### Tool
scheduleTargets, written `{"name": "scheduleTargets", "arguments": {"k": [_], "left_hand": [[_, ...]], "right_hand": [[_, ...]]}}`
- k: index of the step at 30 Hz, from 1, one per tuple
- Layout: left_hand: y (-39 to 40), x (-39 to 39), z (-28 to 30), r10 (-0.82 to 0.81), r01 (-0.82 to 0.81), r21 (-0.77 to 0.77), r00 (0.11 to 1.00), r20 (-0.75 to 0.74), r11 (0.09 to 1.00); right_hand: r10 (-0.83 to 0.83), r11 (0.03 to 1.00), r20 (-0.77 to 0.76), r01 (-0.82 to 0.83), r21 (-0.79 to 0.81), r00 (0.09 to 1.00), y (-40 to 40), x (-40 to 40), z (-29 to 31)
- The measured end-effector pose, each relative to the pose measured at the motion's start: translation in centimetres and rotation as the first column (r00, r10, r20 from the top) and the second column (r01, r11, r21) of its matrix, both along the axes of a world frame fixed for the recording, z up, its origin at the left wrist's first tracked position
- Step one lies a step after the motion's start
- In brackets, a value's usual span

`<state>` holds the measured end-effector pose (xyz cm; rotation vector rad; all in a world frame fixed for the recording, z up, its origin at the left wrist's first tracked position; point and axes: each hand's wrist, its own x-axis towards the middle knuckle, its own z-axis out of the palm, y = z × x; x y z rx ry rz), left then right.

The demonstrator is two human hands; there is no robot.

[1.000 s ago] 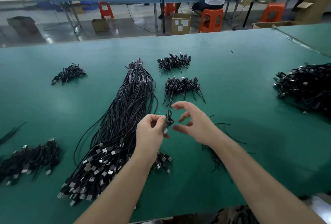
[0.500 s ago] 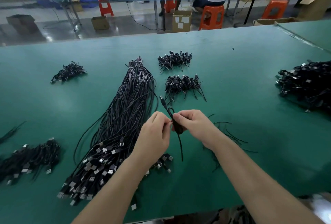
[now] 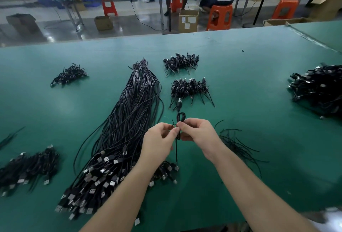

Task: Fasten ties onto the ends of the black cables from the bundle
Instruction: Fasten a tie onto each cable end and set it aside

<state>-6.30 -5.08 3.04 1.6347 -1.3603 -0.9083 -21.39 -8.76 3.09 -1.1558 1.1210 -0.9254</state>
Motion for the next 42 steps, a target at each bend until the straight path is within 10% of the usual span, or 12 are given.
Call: {"name": "scheduleTargets", "arguments": {"k": [6, 11, 15, 19, 26, 42], "left_hand": [[-1.2, 0.4, -0.6, -0.001, 0.045, 0.132, 0.950, -0.312, 0.990], [-3.7, 0.8, -1.4, 0.094, -0.092, 0.048, 0.995, -0.030, 0.995], [-6.5, 1.0, -1.6, 0.132, -0.127, -0.038, 0.965, 0.225, 0.991], [-9.9, 0.4, -1.5, 0.186, -0.153, -0.123, 0.927, 0.327, 0.981], [-16.9, -1.9, -1.5, 0.225, -0.112, -0.244, 0.830, 0.510, 0.963], [-26.7, -5.9, -3.3, 0.032, -0.030, -0.016, 0.687, 0.726, 0.999]], "right_hand": [[-0.187, 0.982, 0.024, 0.186, 0.021, 0.982, -0.7, 0.9, -1.4], [-0.227, 0.970, -0.327, 0.186, -0.154, 0.917, -1.5, 1.6, -3.6], [-0.187, 0.919, -0.765, -0.166, -0.359, 0.617, -1.8, 1.8, -6.6], [-0.253, 0.837, -0.871, -0.356, -0.415, 0.421, -2.3, 1.9, -8.8], [-0.429, 0.743, -0.817, -0.363, -0.562, 0.386, -2.0, 2.4, -10.0], [-0.124, 0.855, -0.921, -0.431, -0.288, 0.369, -2.3, 2.0, -8.5]]}}
